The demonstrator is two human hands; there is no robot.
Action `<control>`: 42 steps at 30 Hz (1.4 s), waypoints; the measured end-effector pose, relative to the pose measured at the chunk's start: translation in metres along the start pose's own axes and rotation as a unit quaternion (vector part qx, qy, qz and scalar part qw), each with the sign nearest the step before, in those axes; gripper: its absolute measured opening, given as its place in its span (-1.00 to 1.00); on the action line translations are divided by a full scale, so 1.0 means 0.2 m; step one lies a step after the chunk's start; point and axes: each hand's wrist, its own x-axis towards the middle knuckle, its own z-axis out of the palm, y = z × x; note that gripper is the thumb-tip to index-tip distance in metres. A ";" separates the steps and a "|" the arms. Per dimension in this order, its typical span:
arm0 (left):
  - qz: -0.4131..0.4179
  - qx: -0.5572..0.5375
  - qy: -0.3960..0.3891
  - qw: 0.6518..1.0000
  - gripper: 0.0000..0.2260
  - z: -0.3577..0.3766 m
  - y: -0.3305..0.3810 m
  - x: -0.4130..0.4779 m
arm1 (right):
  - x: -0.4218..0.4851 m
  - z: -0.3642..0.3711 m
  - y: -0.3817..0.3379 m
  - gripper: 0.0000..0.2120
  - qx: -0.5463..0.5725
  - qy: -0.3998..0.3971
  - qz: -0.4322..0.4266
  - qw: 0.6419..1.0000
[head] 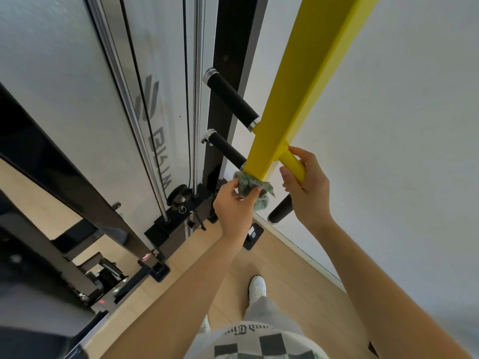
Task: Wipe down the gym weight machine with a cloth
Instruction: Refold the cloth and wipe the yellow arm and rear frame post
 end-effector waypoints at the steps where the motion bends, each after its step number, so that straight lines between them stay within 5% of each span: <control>1: 0.009 -0.021 0.015 1.000 -0.71 0.01 0.05 -0.01 | 0.00 0.00 0.00 -0.71 0.000 0.000 0.000 1.000; 5: 0.097 -0.064 0.062 0.991 -0.55 0.04 0.22 -0.01 | -0.01 0.00 0.02 -0.68 0.011 -0.009 0.008 1.000; 10: 0.188 -0.013 0.068 0.980 -0.59 0.02 0.21 0.02 | -0.03 0.01 0.03 -0.63 0.018 -0.022 -0.003 1.000; 18: 0.070 0.135 -0.007 0.988 -0.67 -0.07 -0.11 -0.03 | -0.04 0.00 0.02 -0.60 0.033 -0.035 0.006 0.999; 25: 0.019 0.061 -0.004 0.998 -0.75 -0.17 0.05 0.05 | -0.07 -0.01 0.02 -0.57 0.045 -0.051 -0.004 0.998; 35: 0.088 0.073 0.046 0.992 -0.86 -0.16 0.37 0.28 | -0.13 -0.03 0.03 -0.58 0.047 -0.034 -0.015 0.998; 42: 0.046 -0.005 -0.151 0.987 -0.91 -0.22 0.34 0.24 | -0.13 -0.03 0.02 -0.57 0.037 -0.020 -0.020 0.999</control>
